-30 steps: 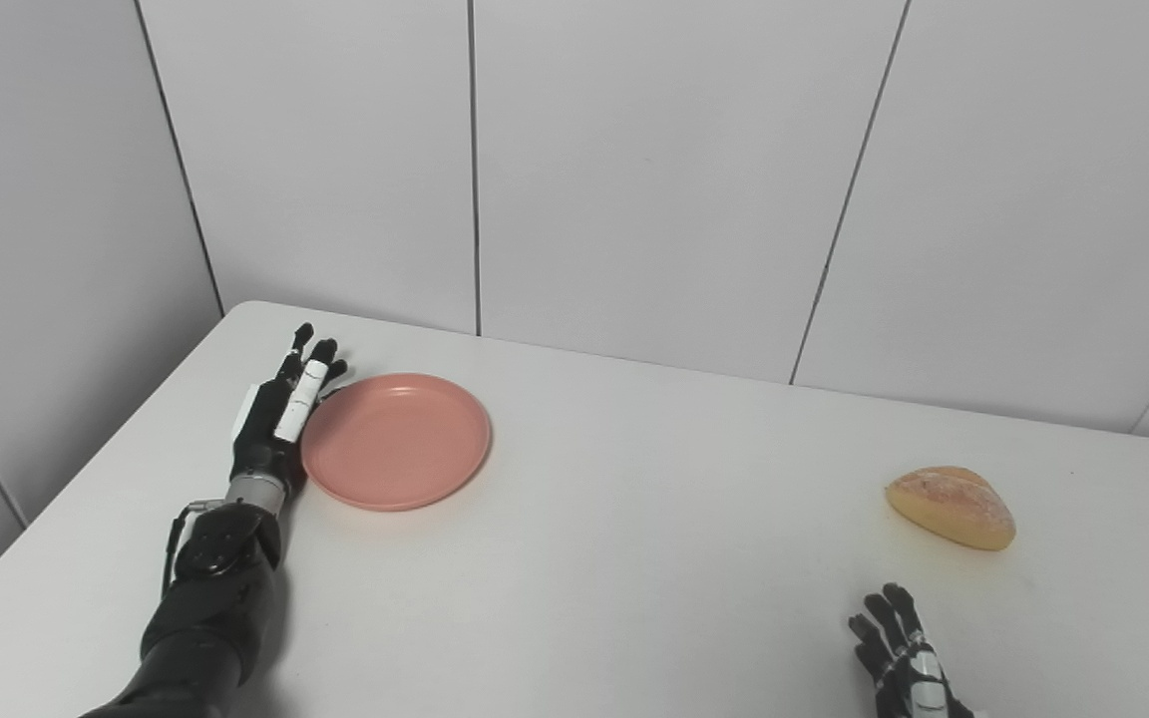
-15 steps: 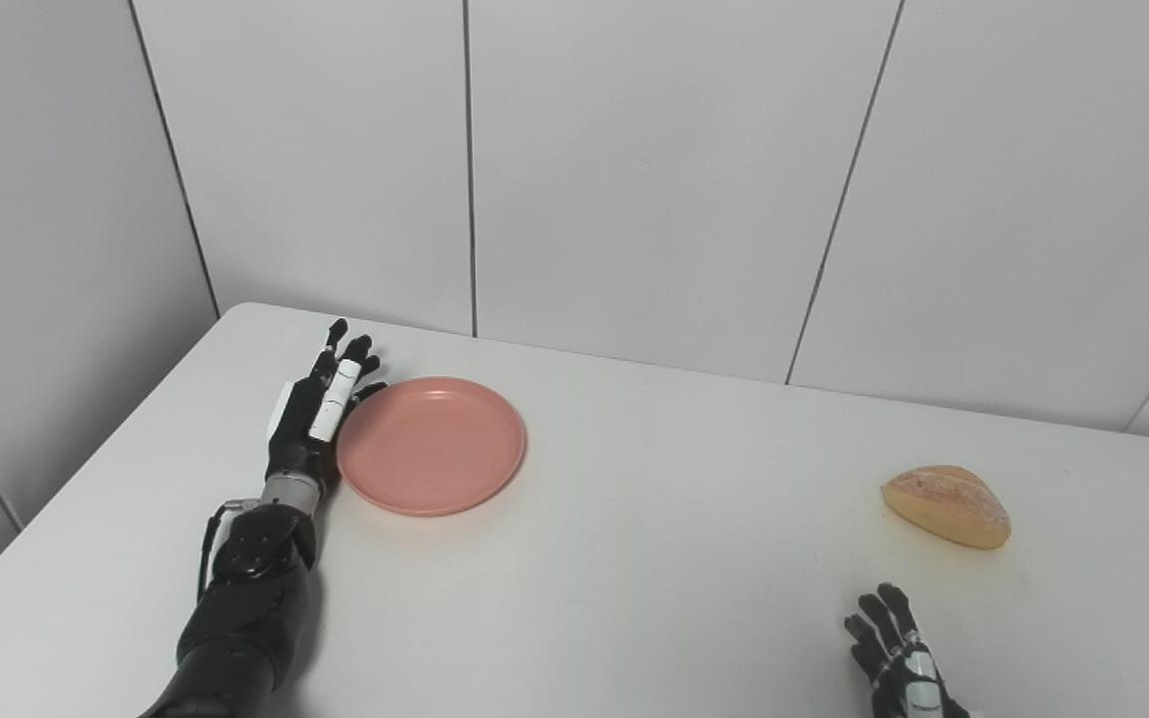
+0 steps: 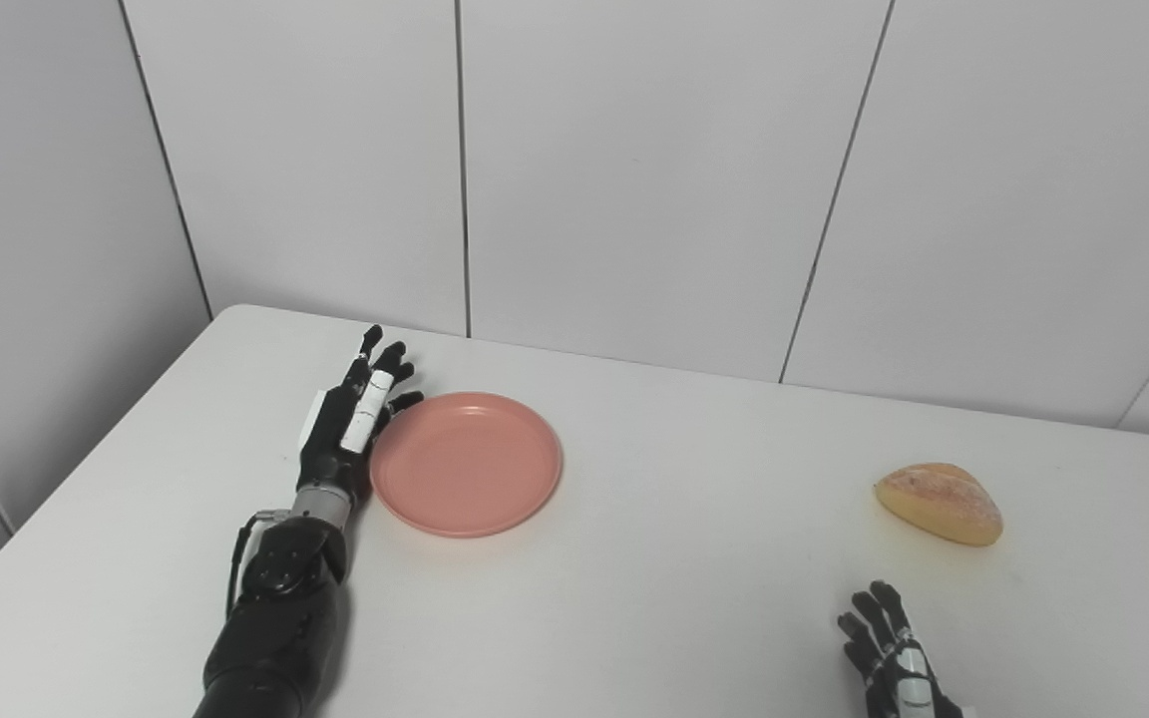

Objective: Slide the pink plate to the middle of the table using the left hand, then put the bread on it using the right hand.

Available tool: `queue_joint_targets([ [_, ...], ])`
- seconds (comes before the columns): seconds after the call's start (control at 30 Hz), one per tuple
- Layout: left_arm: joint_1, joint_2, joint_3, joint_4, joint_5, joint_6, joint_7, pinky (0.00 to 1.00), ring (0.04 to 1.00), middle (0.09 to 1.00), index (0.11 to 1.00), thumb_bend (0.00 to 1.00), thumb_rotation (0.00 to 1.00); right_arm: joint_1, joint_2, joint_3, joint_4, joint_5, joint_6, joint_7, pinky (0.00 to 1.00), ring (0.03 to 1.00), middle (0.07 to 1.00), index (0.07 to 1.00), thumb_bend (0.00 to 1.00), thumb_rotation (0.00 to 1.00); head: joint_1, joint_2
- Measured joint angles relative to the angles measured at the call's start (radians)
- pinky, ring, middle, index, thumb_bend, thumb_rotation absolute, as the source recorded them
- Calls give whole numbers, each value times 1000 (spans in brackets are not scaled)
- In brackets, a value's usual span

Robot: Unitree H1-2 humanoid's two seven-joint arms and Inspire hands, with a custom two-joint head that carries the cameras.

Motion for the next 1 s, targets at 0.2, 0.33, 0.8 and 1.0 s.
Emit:
queue_joint_targets([
  [0.2,14,-15,-12,-34,0,12,0,758,878,925,961,938,793,0,10,5,-7,-1,4,-7,939,897,929,936,798,954,-46,25],
  [0.33,19,-22,-17,-45,0,35,-1,744,870,924,953,970,788,1,21,10,-12,-14,20,-21,928,889,921,928,802,952,-89,38],
  [0.8,31,-36,-38,-66,3,53,-8,759,887,932,958,901,807,2,78,52,-13,-73,26,-67,919,899,920,933,804,969,-212,55],
  [1.0,33,-42,-55,-71,4,53,-8,734,884,934,963,936,804,1,89,62,-11,-91,30,-74,916,894,923,933,773,982,-244,57],
])
